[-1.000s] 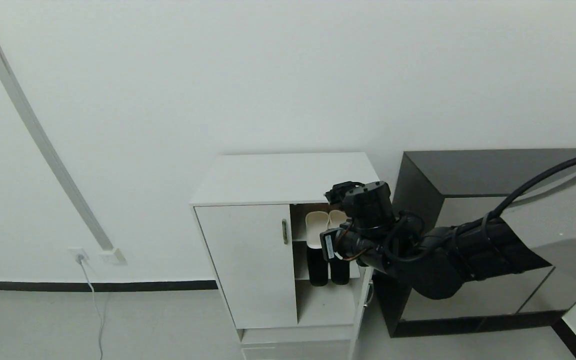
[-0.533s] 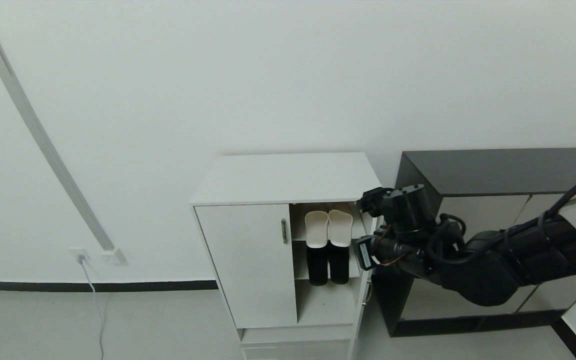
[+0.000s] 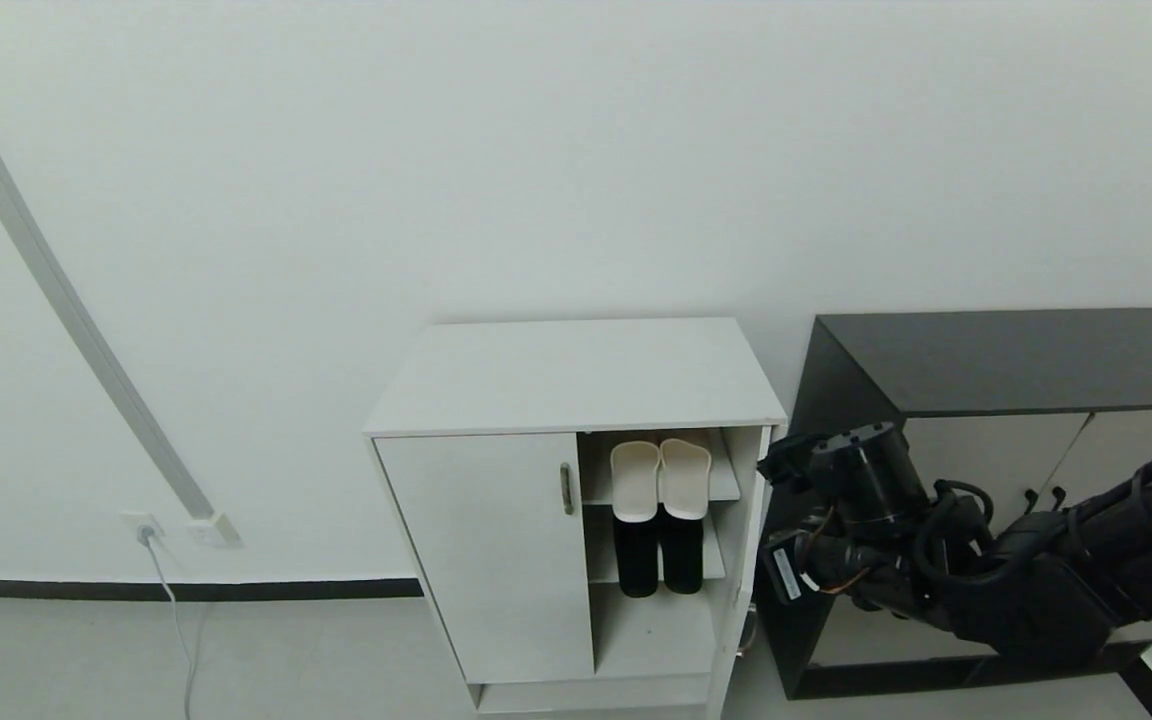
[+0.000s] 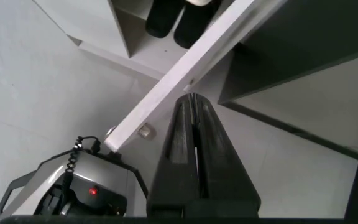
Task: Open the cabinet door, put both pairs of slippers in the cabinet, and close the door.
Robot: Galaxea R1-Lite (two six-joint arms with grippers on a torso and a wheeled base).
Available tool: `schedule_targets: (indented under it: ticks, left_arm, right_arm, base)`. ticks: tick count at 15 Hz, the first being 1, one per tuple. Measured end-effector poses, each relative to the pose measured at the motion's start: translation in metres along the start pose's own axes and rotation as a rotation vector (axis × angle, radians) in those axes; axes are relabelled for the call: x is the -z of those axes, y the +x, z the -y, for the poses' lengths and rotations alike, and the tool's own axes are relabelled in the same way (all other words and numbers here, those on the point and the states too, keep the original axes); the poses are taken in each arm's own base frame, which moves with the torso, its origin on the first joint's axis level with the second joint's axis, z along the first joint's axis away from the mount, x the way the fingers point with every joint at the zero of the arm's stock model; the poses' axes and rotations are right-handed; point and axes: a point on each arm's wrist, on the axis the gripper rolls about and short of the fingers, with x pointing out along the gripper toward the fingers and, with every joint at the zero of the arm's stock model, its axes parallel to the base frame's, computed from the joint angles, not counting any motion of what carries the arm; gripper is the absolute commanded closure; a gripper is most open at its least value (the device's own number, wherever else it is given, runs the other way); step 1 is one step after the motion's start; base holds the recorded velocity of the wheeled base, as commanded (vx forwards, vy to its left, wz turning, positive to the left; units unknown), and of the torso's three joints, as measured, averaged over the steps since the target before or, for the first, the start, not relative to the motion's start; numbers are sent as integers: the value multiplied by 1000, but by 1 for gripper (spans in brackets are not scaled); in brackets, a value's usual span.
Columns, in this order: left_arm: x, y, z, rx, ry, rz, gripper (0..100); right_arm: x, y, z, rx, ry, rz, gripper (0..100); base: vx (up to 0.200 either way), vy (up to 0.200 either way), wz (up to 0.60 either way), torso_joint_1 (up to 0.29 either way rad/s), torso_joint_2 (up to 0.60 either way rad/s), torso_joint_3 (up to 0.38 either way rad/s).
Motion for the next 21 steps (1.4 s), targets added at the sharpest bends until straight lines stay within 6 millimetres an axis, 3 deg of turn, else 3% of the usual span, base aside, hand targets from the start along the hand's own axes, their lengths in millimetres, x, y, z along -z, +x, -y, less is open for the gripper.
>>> schedule_targets:
  ticks: [7, 21]
  left_arm:
    - [0, 0, 0, -1, -1, 0, 100]
    - [0, 0, 0, -4, -7, 1, 100]
  right_arm:
    - [8, 38, -8, 5, 5, 16, 100]
    - [-37, 102, -21, 7, 75, 203, 100]
  base:
    - [0, 0, 0, 0, 0, 0]
    - [0, 0, 0, 0, 0, 0]
